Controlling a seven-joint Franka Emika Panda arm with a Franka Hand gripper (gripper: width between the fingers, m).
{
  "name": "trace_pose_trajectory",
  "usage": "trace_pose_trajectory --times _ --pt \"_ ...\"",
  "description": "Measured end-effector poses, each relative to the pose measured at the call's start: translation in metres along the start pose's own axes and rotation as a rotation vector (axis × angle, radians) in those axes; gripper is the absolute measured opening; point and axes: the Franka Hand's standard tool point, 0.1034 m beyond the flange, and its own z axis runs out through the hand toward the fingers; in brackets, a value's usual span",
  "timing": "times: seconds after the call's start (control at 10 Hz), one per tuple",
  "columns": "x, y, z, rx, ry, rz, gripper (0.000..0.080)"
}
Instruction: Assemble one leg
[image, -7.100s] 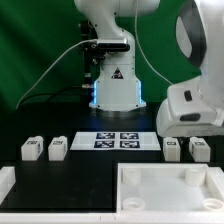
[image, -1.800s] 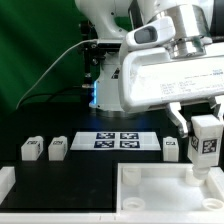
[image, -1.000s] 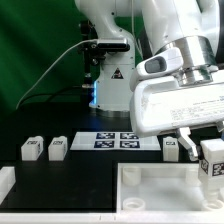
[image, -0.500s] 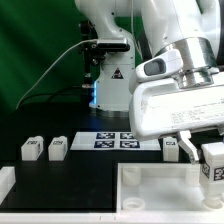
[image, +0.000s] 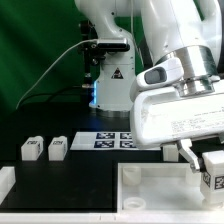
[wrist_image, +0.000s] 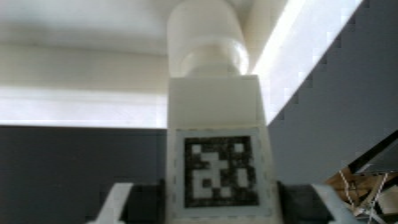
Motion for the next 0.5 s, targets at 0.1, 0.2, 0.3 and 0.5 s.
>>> trace_pose_trajectory --times 0.1,0.2,0.3,0.5 --pt "-0.0009 -0.0009 -0.0006 -0.006 0.008 -0.005 0.0292" --pt "-0.0014 -0.0017 -0.0008 -0.018 0.006 0.015 0.0292" --pt "-0.0015 -0.0022 -0.0005 -0.038 0.003 0.04 0.0292" --pt "0.0007 -0.0028 0.0006 -0.086 0.006 0.061 0.0292"
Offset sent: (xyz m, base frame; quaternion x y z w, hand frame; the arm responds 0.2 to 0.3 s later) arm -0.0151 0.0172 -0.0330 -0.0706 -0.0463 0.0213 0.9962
